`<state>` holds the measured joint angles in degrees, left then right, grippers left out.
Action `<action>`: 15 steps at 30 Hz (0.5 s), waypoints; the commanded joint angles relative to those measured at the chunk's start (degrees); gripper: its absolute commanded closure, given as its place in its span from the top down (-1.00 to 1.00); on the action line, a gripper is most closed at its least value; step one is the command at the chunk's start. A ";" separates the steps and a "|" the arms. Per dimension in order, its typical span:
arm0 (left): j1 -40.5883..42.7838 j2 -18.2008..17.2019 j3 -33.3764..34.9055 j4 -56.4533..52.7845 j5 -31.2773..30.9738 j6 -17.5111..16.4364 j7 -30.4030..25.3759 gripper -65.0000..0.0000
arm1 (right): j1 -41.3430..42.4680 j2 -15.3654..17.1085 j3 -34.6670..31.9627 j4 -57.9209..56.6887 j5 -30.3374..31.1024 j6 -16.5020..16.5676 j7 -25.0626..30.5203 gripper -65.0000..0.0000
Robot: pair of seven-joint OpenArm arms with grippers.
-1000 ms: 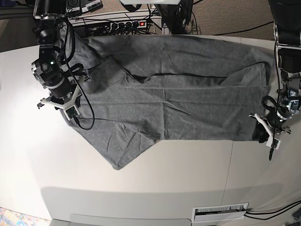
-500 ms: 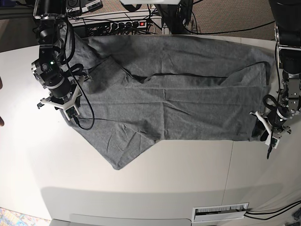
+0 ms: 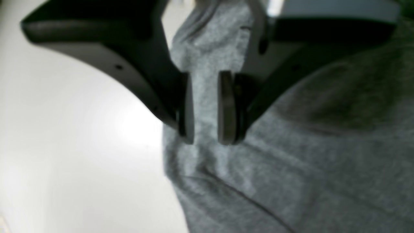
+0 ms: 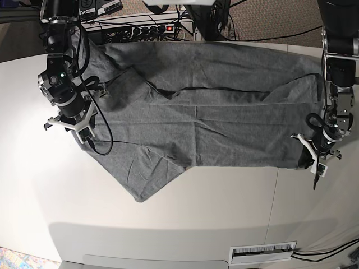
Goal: Fold the T-shirt properly
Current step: 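Move the left gripper to the shirt's hem end and grasp it, then grasp the sleeve end with the right gripper and lift it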
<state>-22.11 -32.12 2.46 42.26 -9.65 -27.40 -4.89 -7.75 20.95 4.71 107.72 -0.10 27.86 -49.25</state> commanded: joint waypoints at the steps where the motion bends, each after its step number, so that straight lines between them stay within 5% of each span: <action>1: -1.73 -1.64 -0.37 1.14 -0.83 -0.79 -1.62 -1.00 | 1.46 0.83 0.39 1.03 -0.59 -0.52 1.40 -0.56; 5: -1.70 -3.23 -0.37 2.75 -1.01 -12.07 -1.60 -1.00 | 4.44 0.79 0.39 0.24 -1.53 -0.52 3.26 -0.56; 11: -1.55 -5.99 -0.37 3.69 -2.27 -12.60 -1.60 -1.00 | 12.39 0.79 0.13 -11.30 1.95 -0.46 6.34 -0.19; 15: -1.55 -8.57 -0.37 3.78 -8.72 -12.60 -1.55 -1.00 | 19.67 0.79 0.11 -20.39 5.25 1.77 6.38 -0.19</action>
<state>-22.13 -39.20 2.57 45.25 -17.37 -40.42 -4.84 10.57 20.93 4.45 86.15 4.71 30.06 -44.53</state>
